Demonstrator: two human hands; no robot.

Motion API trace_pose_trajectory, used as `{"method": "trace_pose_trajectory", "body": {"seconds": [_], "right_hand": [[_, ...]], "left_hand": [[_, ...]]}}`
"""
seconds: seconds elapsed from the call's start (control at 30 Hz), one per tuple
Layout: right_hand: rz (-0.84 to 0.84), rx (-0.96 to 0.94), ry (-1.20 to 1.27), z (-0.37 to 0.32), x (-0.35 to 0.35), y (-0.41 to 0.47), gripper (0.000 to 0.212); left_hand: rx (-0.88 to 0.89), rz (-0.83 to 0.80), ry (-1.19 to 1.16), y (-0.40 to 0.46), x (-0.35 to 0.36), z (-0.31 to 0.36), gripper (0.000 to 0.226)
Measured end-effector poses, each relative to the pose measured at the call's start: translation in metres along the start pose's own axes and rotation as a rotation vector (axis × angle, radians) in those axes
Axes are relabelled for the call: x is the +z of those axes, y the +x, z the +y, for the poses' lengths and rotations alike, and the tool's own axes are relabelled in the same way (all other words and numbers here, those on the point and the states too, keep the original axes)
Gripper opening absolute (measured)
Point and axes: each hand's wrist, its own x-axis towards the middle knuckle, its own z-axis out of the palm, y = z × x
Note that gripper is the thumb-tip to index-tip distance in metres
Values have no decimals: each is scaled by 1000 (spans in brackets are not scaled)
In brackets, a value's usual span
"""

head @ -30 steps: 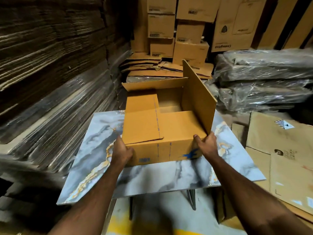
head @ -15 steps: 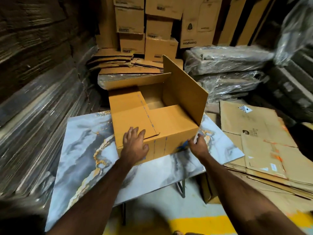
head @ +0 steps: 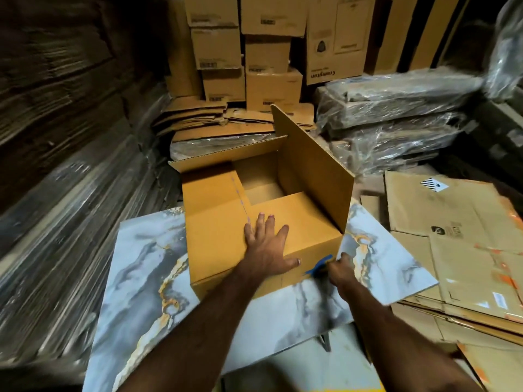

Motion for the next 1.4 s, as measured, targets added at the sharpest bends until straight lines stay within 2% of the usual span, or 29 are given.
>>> {"method": "trace_pose_trajectory", "body": {"seconds": [0.13, 0.33, 0.47, 0.53, 0.6, 0.67, 0.77, 0.9, 1.07, 1.17, 1.2, 1.3, 1.4], "right_hand": [[-43, 14, -75, -1, 5, 9, 28], [-98, 40, -248, 1, -1, 22, 31], [-161, 141, -239, -4, -8, 35, 24], [-194, 199, -148, -13, -14, 29, 5], [-183, 229, -40, -19, -17, 24, 23], [-213, 234, 53, -30, -18, 17, 30], [-272, 209, 289, -55, -20, -2, 29], [-446, 193, 857, -91, -20, -21, 20], [-515, 24, 1018, -145, -10, -42, 22], [-614, -57, 1169, -172, -3, -57, 31], [-648, -96, 1123, -179, 0, -65, 30], [-727, -189, 774, -179, 17, -86, 26], [-707, -231, 685, -172, 33, -98, 28]], "left_hand": [[-91, -149, 47, 16, 9, -1, 107], [-107, -21, 56, 17, 30, -9, 101], [-105, 10, 25, 14, 32, -12, 100], [-98, 5, 14, 14, 30, -14, 100], [-91, -1, -9, 15, 25, -18, 99], [-94, 11, -47, 15, 15, -25, 97], [-113, 72, -125, 12, -3, -34, 91], [-144, 194, -268, 7, -34, -44, 83], [-178, 331, -443, -5, -70, -65, 80], [-211, 466, -485, -8, -94, -72, 81], [-223, 510, -490, -8, -100, -70, 77], [-273, 573, -510, -12, -111, -59, 68], [-332, 606, -520, -15, -109, -62, 68]]}}
